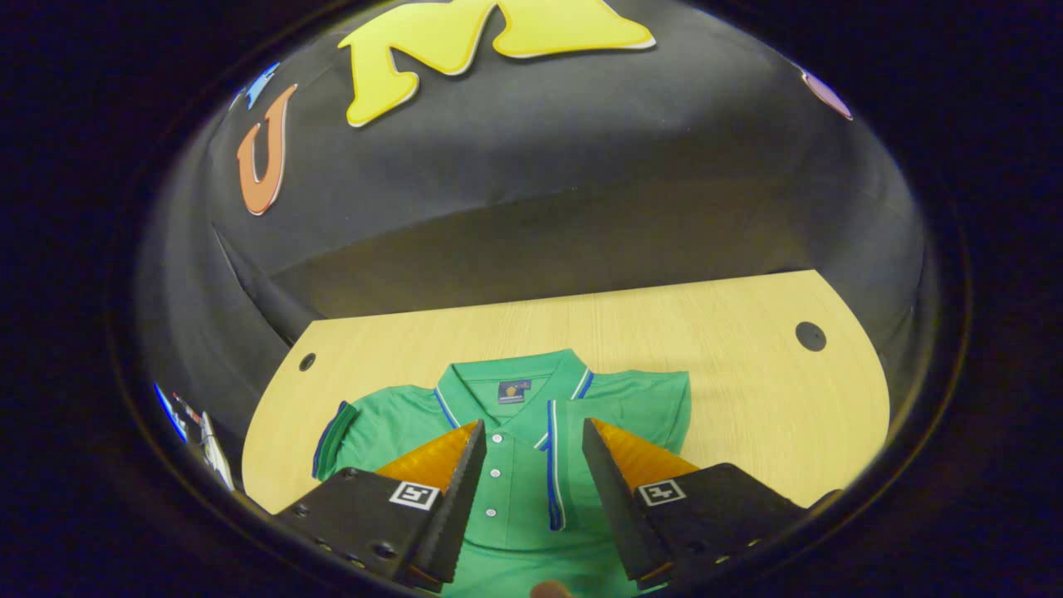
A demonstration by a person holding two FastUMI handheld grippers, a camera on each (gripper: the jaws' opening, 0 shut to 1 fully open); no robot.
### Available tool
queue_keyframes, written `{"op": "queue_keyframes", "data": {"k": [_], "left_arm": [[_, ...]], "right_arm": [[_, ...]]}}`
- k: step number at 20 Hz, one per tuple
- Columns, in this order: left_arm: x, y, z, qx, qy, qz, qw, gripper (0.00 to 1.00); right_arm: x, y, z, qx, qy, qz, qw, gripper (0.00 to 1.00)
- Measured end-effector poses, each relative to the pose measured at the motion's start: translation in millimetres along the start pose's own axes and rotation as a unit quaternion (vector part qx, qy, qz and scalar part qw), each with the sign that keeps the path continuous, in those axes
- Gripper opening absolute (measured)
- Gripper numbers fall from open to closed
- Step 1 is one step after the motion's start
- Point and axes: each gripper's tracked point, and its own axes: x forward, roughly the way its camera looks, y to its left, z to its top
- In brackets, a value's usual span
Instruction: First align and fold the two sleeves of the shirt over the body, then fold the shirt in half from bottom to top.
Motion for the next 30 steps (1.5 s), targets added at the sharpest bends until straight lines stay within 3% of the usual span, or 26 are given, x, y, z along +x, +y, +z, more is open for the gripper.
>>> {"op": "queue_keyframes", "data": {"k": [1,2,4,6,7,10,16,20,27,28,29,30], "left_arm": [[0,0,-3,-0.004,0.003,-0.003,1.000,0.97],[3,-1,-7,-0.009,0.007,-0.011,1.000,0.97],[7,-3,-12,-0.014,0.011,-0.025,1.000,0.97],[13,-5,-19,-0.017,0.016,-0.039,0.999,0.97],[27,-13,-34,-0.014,0.026,-0.068,0.997,0.98],[62,-25,-76,-0.010,0.067,-0.106,0.992,0.98],[141,-44,-156,0.008,0.131,-0.154,0.979,0.98],[173,-54,-198,0.024,0.163,-0.168,0.972,0.98],[210,-59,-272,0.042,0.226,-0.172,0.958,0.97],[212,-62,-277,0.040,0.230,-0.173,0.957,0.91],[213,-63,-279,0.039,0.232,-0.174,0.956,0.76],[213,-65,-281,0.038,0.234,-0.176,0.956,0.75]], "right_arm": [[-6,-2,2,-0.002,-0.004,-0.007,1.000,0.75],[-18,-9,6,-0.010,-0.014,-0.020,1.000,0.88],[-38,-14,10,-0.023,-0.027,-0.029,0.999,0.96],[-61,-20,13,-0.037,-0.038,-0.034,0.998,0.96],[-92,-22,13,-0.044,-0.050,-0.035,0.997,0.96],[-141,-19,12,-0.062,-0.065,-0.027,0.996,0.96],[-228,-6,-3,-0.103,-0.094,-0.028,0.990,0.96],[-250,-8,-14,-0.107,-0.092,-0.039,0.989,0.96],[-246,-24,-29,-0.099,-0.068,-0.069,0.990,0.96],[-245,-24,-34,-0.096,-0.063,-0.069,0.991,0.96],[-243,-22,-35,-0.092,-0.060,-0.067,0.992,0.96],[-242,-21,-37,-0.092,-0.059,-0.065,0.992,0.96]]}}
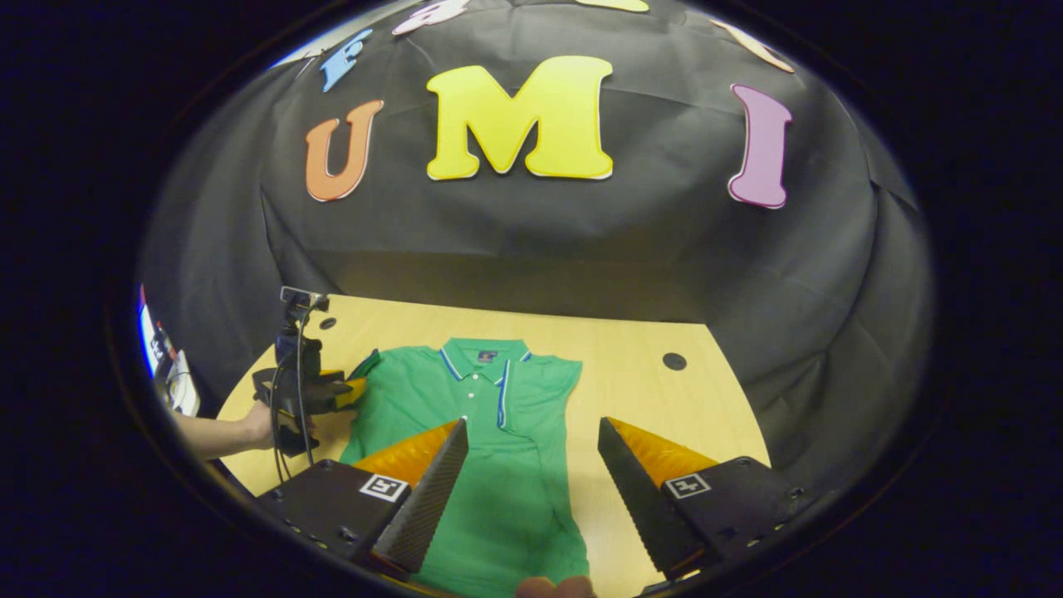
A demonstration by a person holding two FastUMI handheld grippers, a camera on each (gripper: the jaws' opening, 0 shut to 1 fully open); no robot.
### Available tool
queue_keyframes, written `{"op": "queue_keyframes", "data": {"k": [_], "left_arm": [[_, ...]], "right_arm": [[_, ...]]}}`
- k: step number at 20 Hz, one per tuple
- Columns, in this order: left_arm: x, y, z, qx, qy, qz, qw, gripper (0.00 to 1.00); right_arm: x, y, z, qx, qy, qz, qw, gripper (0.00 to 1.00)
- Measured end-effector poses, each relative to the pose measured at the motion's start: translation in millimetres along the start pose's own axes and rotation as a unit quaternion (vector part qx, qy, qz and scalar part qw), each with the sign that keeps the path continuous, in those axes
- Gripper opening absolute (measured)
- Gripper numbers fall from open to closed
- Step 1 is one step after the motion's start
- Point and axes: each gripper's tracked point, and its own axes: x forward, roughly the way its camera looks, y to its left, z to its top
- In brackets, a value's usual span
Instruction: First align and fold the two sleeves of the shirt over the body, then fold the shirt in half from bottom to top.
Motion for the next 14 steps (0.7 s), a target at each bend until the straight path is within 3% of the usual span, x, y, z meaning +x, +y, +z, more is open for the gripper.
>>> {"op": "queue_keyframes", "data": {"k": [1,3,4,6,7,9,14], "left_arm": [[3,-3,-2,-0.001,0.005,-0.002,1.000,0.59],[5,-3,-4,-0.008,0.008,-0.004,1.000,0.44],[7,-3,-1,-0.012,0.004,-0.006,1.000,0.41],[9,-1,-1,-0.018,0.006,-0.004,1.000,0.19],[10,0,-3,-0.013,0.012,-0.003,1.000,0.17],[10,0,-1,-0.007,0.014,-0.008,1.000,0.04],[-11,-2,31,-0.018,-0.026,-0.014,0.999,0.03]], "right_arm": [[0,1,0,-0.001,0.001,0.003,1.000,0.96],[-1,0,0,-0.003,0.000,0.003,1.000,0.93],[-2,-2,0,-0.003,-0.003,0.002,1.000,0.96],[-3,-6,-1,0.004,-0.001,-0.001,1.000,0.96],[-3,-9,-5,0.008,0.001,-0.002,1.000,0.96],[-2,-13,-7,0.016,0.003,-0.005,1.000,0.96],[-1,-16,-10,0.035,0.000,-0.002,0.999,0.96]]}}
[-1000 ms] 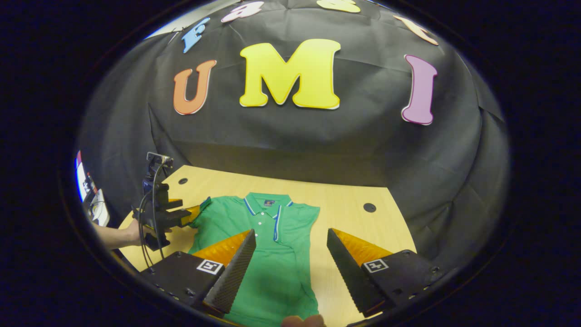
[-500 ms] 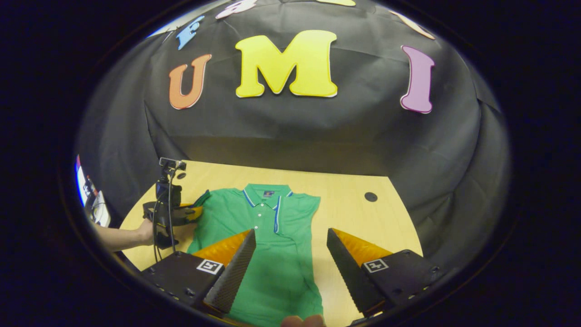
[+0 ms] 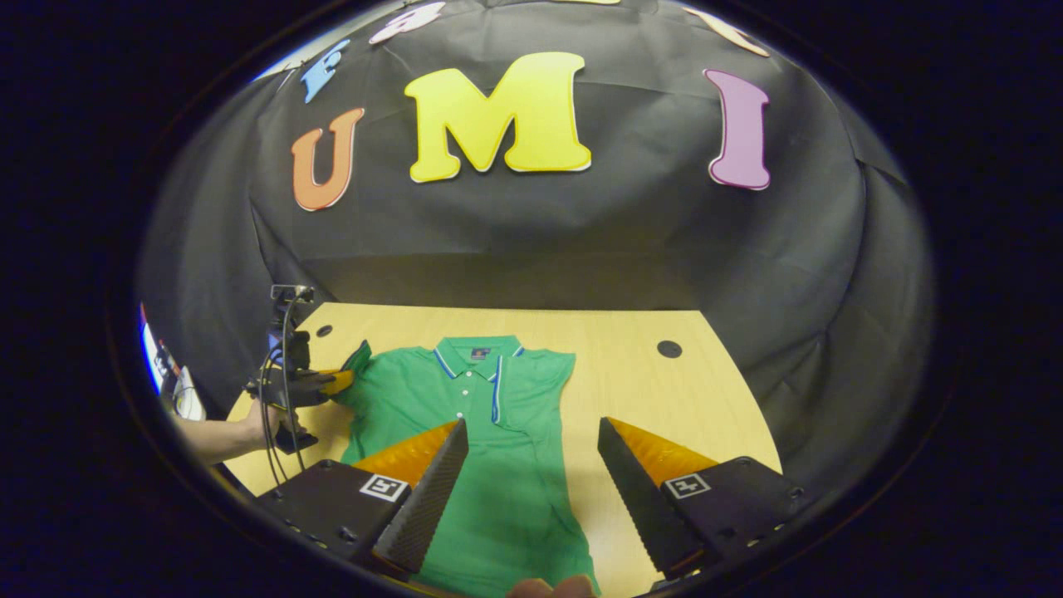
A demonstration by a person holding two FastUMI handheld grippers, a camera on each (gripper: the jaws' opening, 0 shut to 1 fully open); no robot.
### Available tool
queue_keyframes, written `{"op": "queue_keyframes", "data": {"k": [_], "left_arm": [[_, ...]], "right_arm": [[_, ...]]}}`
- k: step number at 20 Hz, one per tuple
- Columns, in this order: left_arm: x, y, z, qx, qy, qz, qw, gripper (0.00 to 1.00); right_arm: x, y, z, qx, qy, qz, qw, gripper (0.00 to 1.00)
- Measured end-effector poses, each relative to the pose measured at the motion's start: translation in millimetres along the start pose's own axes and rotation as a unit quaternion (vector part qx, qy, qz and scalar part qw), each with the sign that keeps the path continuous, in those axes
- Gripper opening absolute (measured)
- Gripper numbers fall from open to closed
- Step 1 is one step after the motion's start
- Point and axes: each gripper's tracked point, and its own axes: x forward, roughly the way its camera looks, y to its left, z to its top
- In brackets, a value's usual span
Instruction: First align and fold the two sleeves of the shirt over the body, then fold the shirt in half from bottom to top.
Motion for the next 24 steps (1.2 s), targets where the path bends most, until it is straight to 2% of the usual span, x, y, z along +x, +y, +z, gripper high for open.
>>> {"op": "queue_keyframes", "data": {"k": [5,7,8,10,11,16,19,20,24], "left_arm": [[-16,-28,41,-0.009,-0.025,-0.016,1.000,0.03],[-20,-60,52,-0.002,-0.024,-0.021,0.999,0.03],[-21,-74,55,-0.002,-0.025,-0.027,0.999,0.03],[-19,-107,62,0.005,-0.027,-0.039,0.999,0.00],[-16,-119,61,0.010,-0.026,-0.041,0.999,0.03],[-2,-163,44,0.010,0.005,-0.033,0.999,0.05],[2,-188,42,0.002,0.004,-0.053,0.999,0.07],[0,-197,39,0.004,0.007,-0.062,0.998,0.11],[-14,-195,46,0.008,-0.006,-0.048,0.999,1.00]], "right_arm": [[-6,-7,-4,0.017,-0.001,0.004,1.000,0.96],[-14,-19,-10,0.028,-0.002,-0.005,1.000,0.92],[-17,-24,-12,0.034,-0.001,-0.008,0.999,0.96],[-27,-37,-13,0.039,-0.005,-0.020,0.999,0.96],[-31,-42,-13,0.039,-0.008,-0.025,0.999,0.96],[-48,-68,-19,0.038,-0.018,-0.042,0.998,0.96],[-50,-72,-26,0.032,-0.015,-0.042,0.998,0.96],[-50,-72,-28,0.031,-0.013,-0.040,0.999,0.96],[-48,-70,-25,0.024,-0.019,-0.034,0.999,0.96]]}}
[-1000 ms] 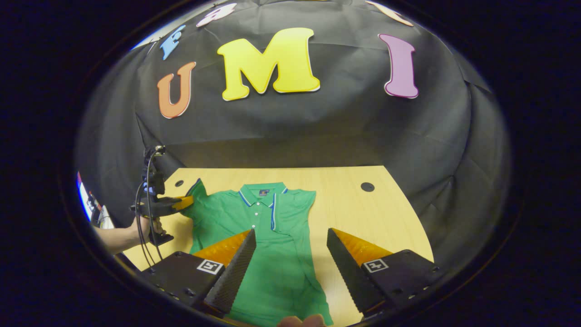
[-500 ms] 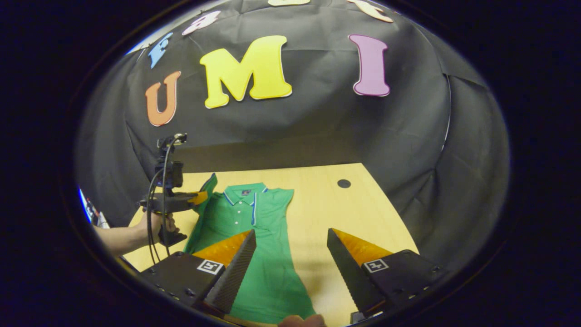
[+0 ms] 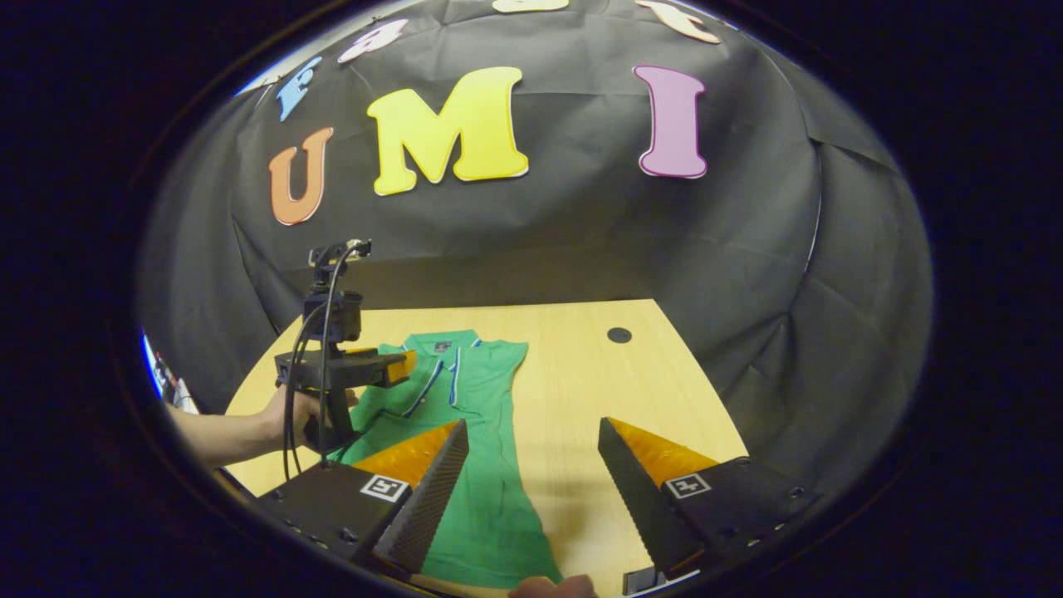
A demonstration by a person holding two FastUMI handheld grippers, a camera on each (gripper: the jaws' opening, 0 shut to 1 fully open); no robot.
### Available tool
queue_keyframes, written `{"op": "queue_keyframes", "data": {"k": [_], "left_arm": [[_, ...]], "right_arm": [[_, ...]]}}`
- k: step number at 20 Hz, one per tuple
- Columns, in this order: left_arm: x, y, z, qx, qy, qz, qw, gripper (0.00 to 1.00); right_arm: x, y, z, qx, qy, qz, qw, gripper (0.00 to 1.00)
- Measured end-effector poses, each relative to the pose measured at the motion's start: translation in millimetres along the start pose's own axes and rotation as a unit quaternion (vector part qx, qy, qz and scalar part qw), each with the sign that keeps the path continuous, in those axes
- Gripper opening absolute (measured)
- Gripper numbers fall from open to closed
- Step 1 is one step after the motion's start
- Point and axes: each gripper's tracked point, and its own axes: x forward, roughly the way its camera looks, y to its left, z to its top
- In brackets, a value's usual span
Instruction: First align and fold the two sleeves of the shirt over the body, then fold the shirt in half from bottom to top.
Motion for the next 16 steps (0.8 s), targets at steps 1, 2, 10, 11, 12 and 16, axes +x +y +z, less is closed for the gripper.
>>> {"op": "queue_keyframes", "data": {"k": [1,2,10,11,12,16], "left_arm": [[-9,4,2,-0.002,-0.004,0.004,1.000,1.00],[-16,8,4,-0.005,-0.007,0.007,1.000,1.00],[-115,59,11,0.004,-0.039,0.033,0.999,1.00],[-129,66,11,0.001,-0.043,0.037,0.998,1.00],[-142,71,8,0.000,-0.046,0.041,0.998,1.00],[-188,77,-25,0.008,-0.033,0.047,0.998,1.00]], "right_arm": [[0,2,1,-0.003,-0.003,0.002,1.000,0.96],[1,6,3,-0.007,-0.006,0.006,1.000,0.96],[14,27,-4,-0.031,-0.011,0.056,0.998,0.96],[17,26,-11,-0.040,-0.006,0.063,0.997,0.96],[18,24,-17,-0.052,0.000,0.066,0.996,0.96],[12,12,-57,-0.079,0.035,0.074,0.993,0.96]]}}
